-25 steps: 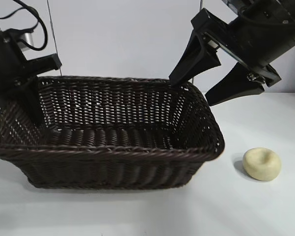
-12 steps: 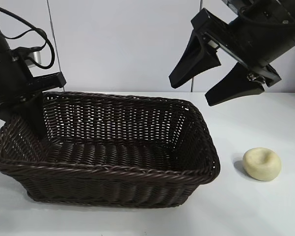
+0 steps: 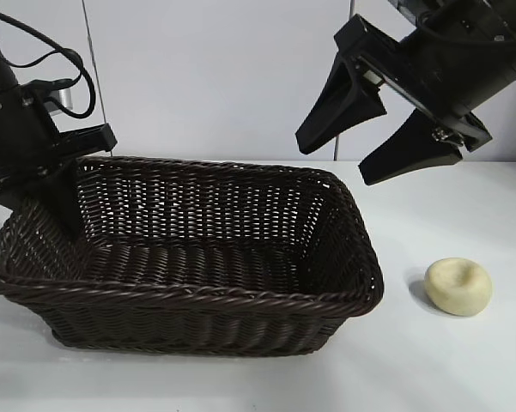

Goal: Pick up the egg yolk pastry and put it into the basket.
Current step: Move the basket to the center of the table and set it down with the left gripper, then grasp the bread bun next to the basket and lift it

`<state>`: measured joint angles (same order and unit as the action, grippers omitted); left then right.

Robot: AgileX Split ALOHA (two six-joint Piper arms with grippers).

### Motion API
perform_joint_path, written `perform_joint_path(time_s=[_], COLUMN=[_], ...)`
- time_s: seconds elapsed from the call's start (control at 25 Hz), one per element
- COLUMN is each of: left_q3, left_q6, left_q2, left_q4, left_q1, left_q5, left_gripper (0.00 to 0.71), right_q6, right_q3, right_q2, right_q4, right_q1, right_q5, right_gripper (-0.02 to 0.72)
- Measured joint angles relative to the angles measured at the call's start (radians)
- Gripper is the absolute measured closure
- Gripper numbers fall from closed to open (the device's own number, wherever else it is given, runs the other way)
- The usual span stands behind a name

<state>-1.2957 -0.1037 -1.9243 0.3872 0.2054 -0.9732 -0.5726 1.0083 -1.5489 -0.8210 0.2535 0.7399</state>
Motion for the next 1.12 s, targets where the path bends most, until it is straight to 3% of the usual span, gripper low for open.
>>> perform_joint_path(time_s=[0.16,0.4,0.48,0.68,1.12], left_q3=[0.0,0.0,0.0,0.0,-0.002], left_q6=[-0.001,-0.002,-0.002,-0.002,0.024], left_q2=[0.0,0.0,0.0,0.015,0.205], left_q4=[0.009,0.021,0.021,-0.022,-0.193], left_q1=[0.0,0.0,0.0,0.0,0.0], left_q5=[0.0,0.0,-0.001,-0.021,-0.05], left_gripper=[0.501,0.188,0.14,0.11,0.105], right_q6=[0.0,0.0,0.0,0.0,0.0], right_q3=[0.0,0.0,0.0,0.0,0.0], right_q2=[0.0,0.0,0.0,0.0,0.0], right_q4=[0.0,0.0,0.0,0.0,0.0], right_q1=[0.0,0.0,0.0,0.0,0.0], right_q5=[0.0,0.0,0.0,0.001,0.002], right_gripper=[0.132,0.132,0.132,0.132,0.132])
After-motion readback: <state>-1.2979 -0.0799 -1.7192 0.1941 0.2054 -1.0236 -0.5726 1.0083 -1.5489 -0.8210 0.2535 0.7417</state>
